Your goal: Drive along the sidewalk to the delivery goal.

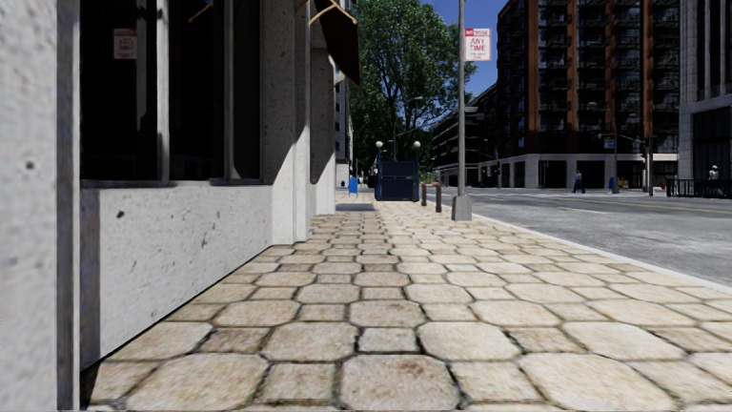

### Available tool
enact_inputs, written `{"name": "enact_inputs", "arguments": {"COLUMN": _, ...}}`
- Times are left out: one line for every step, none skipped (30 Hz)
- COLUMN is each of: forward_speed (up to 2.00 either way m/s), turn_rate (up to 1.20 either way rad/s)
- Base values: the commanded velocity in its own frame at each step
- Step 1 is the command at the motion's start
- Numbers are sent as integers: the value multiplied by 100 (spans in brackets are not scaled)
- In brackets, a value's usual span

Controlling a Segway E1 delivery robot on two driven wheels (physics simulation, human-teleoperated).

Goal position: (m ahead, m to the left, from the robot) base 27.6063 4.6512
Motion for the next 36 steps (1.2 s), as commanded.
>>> {"name": "enact_inputs", "arguments": {"forward_speed": 200, "turn_rate": 0}}
{"name": "enact_inputs", "arguments": {"forward_speed": 200, "turn_rate": 0}}
{"name": "enact_inputs", "arguments": {"forward_speed": 200, "turn_rate": 0}}
{"name": "enact_inputs", "arguments": {"forward_speed": 200, "turn_rate": 0}}
{"name": "enact_inputs", "arguments": {"forward_speed": 200, "turn_rate": 0}}
{"name": "enact_inputs", "arguments": {"forward_speed": 200, "turn_rate": -5}}
{"name": "enact_inputs", "arguments": {"forward_speed": 200, "turn_rate": -17}}
{"name": "enact_inputs", "arguments": {"forward_speed": 200, "turn_rate": -21}}
{"name": "enact_inputs", "arguments": {"forward_speed": 200, "turn_rate": -21}}
{"name": "enact_inputs", "arguments": {"forward_speed": 200, "turn_rate": -22}}
{"name": "enact_inputs", "arguments": {"forward_speed": 200, "turn_rate": -17}}
{"name": "enact_inputs", "arguments": {"forward_speed": 200, "turn_rate": 0}}
{"name": "enact_inputs", "arguments": {"forward_speed": 200, "turn_rate": 0}}
{"name": "enact_inputs", "arguments": {"forward_speed": 200, "turn_rate": 0}}
{"name": "enact_inputs", "arguments": {"forward_speed": 200, "turn_rate": 0}}
{"name": "enact_inputs", "arguments": {"forward_speed": 200, "turn_rate": 0}}
{"name": "enact_inputs", "arguments": {"forward_speed": 200, "turn_rate": 0}}
{"name": "enact_inputs", "arguments": {"forward_speed": 200, "turn_rate": 0}}
{"name": "enact_inputs", "arguments": {"forward_speed": 200, "turn_rate": 0}}
{"name": "enact_inputs", "arguments": {"forward_speed": 200, "turn_rate": 0}}
{"name": "enact_inputs", "arguments": {"forward_speed": 200, "turn_rate": 0}}
{"name": "enact_inputs", "arguments": {"forward_speed": 200, "turn_rate": 0}}
{"name": "enact_inputs", "arguments": {"forward_speed": 200, "turn_rate": 0}}
{"name": "enact_inputs", "arguments": {"forward_speed": 200, "turn_rate": 0}}
{"name": "enact_inputs", "arguments": {"forward_speed": 200, "turn_rate": 0}}
{"name": "enact_inputs", "arguments": {"forward_speed": 200, "turn_rate": 0}}
{"name": "enact_inputs", "arguments": {"forward_speed": 200, "turn_rate": 0}}
{"name": "enact_inputs", "arguments": {"forward_speed": 200, "turn_rate": 0}}
{"name": "enact_inputs", "arguments": {"forward_speed": 200, "turn_rate": 0}}
{"name": "enact_inputs", "arguments": {"forward_speed": 200, "turn_rate": 0}}
{"name": "enact_inputs", "arguments": {"forward_speed": 200, "turn_rate": 0}}
{"name": "enact_inputs", "arguments": {"forward_speed": 200, "turn_rate": 0}}
{"name": "enact_inputs", "arguments": {"forward_speed": 200, "turn_rate": 0}}
{"name": "enact_inputs", "arguments": {"forward_speed": 200, "turn_rate": 0}}
{"name": "enact_inputs", "arguments": {"forward_speed": 200, "turn_rate": 0}}
{"name": "enact_inputs", "arguments": {"forward_speed": 200, "turn_rate": 0}}
